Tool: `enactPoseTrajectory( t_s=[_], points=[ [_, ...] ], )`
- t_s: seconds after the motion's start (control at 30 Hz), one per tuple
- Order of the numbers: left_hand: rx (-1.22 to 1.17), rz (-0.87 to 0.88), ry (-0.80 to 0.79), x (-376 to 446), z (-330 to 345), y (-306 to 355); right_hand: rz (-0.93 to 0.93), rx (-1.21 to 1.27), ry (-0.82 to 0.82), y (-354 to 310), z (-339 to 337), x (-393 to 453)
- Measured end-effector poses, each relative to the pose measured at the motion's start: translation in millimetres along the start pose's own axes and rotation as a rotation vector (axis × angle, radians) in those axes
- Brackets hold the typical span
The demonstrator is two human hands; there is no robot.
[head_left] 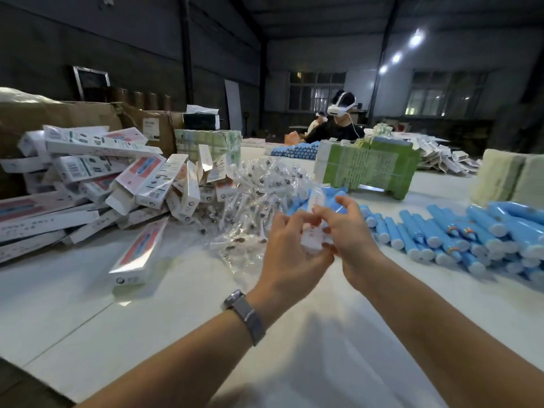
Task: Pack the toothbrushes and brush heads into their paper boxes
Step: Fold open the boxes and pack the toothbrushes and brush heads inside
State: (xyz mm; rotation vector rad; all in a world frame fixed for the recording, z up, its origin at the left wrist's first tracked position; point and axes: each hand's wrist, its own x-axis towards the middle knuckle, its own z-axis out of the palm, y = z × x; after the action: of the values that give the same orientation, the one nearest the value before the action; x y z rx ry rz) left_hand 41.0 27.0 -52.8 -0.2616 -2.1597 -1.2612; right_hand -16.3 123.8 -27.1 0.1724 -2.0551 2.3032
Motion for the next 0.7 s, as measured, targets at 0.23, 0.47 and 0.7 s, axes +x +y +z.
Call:
enactPoseTrajectory(
  t_s=[0.23, 0.47, 0.7],
  points=[
    [-0.181, 0.128, -0.283, -6, 36, -1, 0.136, 0.145, 0.025, 4, -52, 6],
    [-0.682, -0.275, -0.101, 5, 64, 0, -0.114, 0.141, -0.195, 1, -67, -3],
    [-0.572, -0.169, -0.088, 11, 48, -24, -0.118, -0.063, -0.126, 7, -65, 8]
  ],
)
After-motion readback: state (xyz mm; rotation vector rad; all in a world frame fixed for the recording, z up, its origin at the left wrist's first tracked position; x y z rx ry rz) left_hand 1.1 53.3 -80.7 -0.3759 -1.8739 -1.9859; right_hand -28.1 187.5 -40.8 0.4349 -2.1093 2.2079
